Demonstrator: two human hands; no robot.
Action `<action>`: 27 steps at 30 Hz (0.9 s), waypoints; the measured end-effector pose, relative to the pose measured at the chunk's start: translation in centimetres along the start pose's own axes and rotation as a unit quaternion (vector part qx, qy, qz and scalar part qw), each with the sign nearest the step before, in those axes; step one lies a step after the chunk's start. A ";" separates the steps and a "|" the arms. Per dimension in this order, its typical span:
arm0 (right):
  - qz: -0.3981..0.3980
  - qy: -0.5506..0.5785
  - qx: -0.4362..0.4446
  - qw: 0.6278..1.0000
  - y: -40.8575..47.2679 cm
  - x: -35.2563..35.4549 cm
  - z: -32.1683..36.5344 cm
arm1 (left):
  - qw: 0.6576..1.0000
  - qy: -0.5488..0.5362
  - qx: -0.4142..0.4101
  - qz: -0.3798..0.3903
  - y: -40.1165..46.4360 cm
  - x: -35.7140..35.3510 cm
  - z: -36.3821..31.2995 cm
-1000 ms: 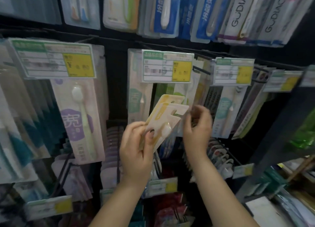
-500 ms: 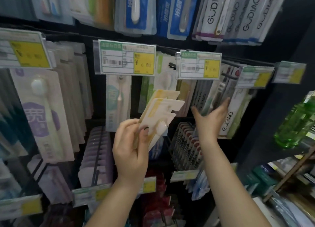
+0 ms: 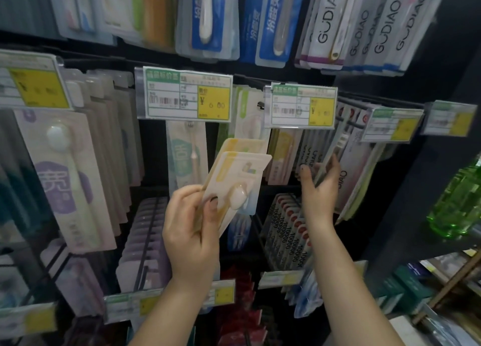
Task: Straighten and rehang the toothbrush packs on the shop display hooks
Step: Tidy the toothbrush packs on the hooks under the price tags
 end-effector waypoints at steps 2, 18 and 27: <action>-0.006 -0.001 0.002 1.000 -0.2 -0.1 0.0 | 1.000 0.003 0.001 0.000 0.0 0.0 0.1; -0.087 -0.134 0.069 0.985 -0.3 1.7 0.3 | 1.000 0.006 0.012 0.013 0.4 -0.1 -0.1; -0.062 -0.137 0.082 0.985 0.2 1.6 0.0 | 1.000 0.001 0.009 0.012 0.3 -0.1 -0.1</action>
Point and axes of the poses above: each hand's wrist, its own y-axis towards the middle knuckle, its own x-axis out of the back of the hand, z = x × y, the point moved 5 cm from there along y, towards the middle knuckle, and after that the axes turned 10 degrees about -y, right-handed, at the moved point
